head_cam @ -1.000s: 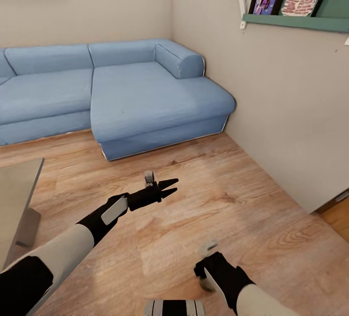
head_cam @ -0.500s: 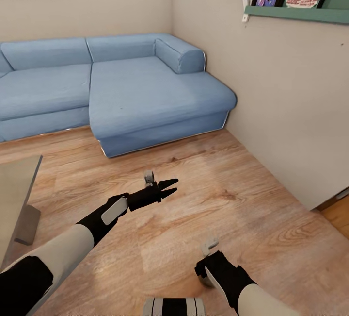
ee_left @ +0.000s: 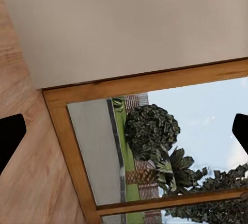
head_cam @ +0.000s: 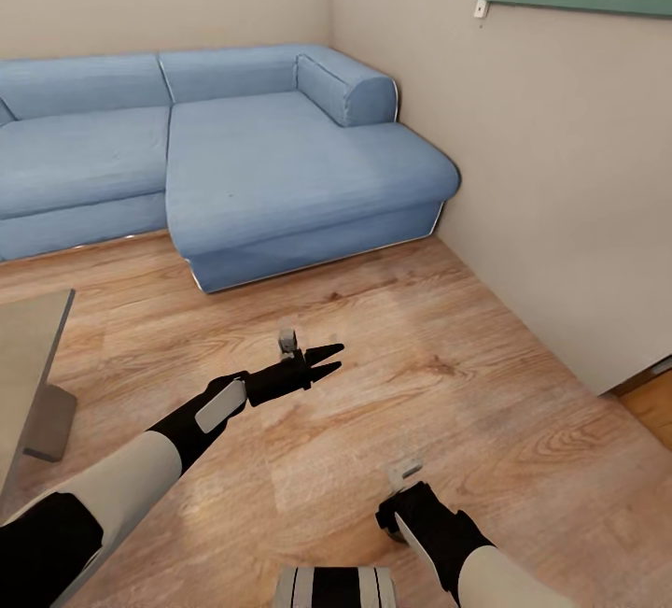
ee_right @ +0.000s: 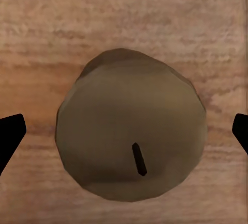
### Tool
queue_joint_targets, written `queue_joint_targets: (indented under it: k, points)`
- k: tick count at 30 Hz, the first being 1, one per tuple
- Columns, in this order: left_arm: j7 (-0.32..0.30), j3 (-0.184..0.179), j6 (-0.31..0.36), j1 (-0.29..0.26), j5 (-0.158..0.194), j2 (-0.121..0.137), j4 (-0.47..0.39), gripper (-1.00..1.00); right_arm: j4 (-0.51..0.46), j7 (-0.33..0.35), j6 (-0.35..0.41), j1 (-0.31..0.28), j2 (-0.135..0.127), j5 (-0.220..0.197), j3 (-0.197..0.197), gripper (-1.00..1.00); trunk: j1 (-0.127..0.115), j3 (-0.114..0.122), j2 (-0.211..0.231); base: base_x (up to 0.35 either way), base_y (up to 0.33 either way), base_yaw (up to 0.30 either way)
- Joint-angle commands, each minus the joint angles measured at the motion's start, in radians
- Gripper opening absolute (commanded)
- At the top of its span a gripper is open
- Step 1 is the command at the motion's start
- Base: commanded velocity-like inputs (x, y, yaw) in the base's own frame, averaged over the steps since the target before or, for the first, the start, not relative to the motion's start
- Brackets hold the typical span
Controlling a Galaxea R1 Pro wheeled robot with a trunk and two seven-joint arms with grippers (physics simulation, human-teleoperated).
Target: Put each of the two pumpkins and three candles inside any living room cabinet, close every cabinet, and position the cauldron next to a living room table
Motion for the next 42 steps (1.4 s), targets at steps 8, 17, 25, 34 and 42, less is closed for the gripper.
queue_joint_targets:
  k: [8, 17, 25, 34, 42]
  points:
    - [0.000, 0.000, 0.000, 0.000, 0.000, 0.000, 0.000, 1.00, -0.001, 0.000, 0.000, 0.000, 0.001, 0.000, -0.001, 1.00, 0.004, -0.031, -0.002, 0.000, 0.000, 0.000]
    - [0.000, 0.000, 0.000, 0.000, 0.000, 0.000, 0.001, 1.00, -0.002, 0.000, -0.003, 0.000, 0.001, 0.000, -0.002, 1.00, 0.005, -0.039, -0.002, 0.000, 0.000, 0.000]
    - [0.000, -0.001, 0.000, 0.000, -0.001, 0.000, 0.000, 1.00, -0.037, -0.001, 0.004, 0.000, 0.002, -0.001, -0.003, 1.00, 0.005, -0.039, -0.002, 0.000, 0.000, 0.000]
    - [0.000, -0.001, 0.000, 0.000, -0.001, 0.000, 0.000, 1.00, -0.042, -0.003, 0.005, 0.000, 0.002, -0.002, -0.003, 1.00, 0.005, -0.039, -0.002, 0.000, 0.000, 0.000]
    - [0.000, -0.001, 0.000, 0.000, -0.001, 0.000, 0.000, 1.00, -0.042, -0.029, 0.006, 0.000, 0.001, -0.003, -0.004, 1.00, 0.007, -0.058, -0.003, 0.000, 0.000, 0.000]
